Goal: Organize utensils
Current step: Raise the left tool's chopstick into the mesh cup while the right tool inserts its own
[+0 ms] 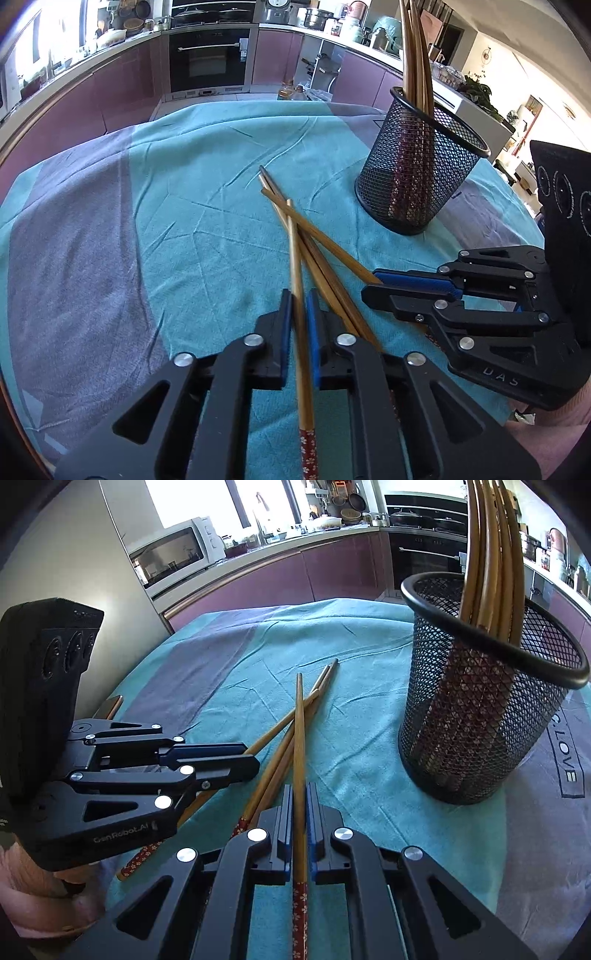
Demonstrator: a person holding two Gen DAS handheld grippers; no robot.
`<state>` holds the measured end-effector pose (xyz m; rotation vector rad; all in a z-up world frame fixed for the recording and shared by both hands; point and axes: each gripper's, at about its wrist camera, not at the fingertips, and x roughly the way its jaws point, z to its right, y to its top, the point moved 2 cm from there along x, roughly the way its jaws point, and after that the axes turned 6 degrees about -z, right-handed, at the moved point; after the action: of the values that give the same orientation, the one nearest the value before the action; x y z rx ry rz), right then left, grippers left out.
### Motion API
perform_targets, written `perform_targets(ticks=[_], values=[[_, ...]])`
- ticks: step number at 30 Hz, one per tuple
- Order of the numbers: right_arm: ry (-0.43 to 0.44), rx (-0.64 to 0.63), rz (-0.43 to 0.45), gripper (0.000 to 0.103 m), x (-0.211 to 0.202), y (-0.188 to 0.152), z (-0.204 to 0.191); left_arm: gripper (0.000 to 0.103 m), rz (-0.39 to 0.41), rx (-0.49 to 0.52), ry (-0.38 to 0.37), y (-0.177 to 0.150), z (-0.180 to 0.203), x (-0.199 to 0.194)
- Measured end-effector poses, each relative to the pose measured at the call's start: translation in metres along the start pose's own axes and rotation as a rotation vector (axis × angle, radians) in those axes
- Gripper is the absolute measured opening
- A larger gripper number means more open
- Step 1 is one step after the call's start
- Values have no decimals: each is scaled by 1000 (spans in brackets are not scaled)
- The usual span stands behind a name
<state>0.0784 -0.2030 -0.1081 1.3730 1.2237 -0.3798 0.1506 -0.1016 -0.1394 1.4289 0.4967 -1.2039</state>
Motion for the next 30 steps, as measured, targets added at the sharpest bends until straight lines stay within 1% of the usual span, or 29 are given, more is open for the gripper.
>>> perform_targets(ticks=[3, 8, 16, 25, 30], values=[[6, -7, 23, 6, -9, 0, 0, 8, 12, -8, -8, 0, 1, -3], [10, -27, 63, 6, -27, 1, -4, 8, 52, 1, -30, 0, 5, -20], [8, -44, 146, 6, -61, 3, -3, 8, 132, 31, -107, 6, 11, -61], [7, -19, 235, 6, -96, 5, 10, 8, 205, 69, -165, 14, 18, -103], [1, -1, 282, 6, -111, 7, 19, 8, 242, 68, -191, 17, 19, -120]])
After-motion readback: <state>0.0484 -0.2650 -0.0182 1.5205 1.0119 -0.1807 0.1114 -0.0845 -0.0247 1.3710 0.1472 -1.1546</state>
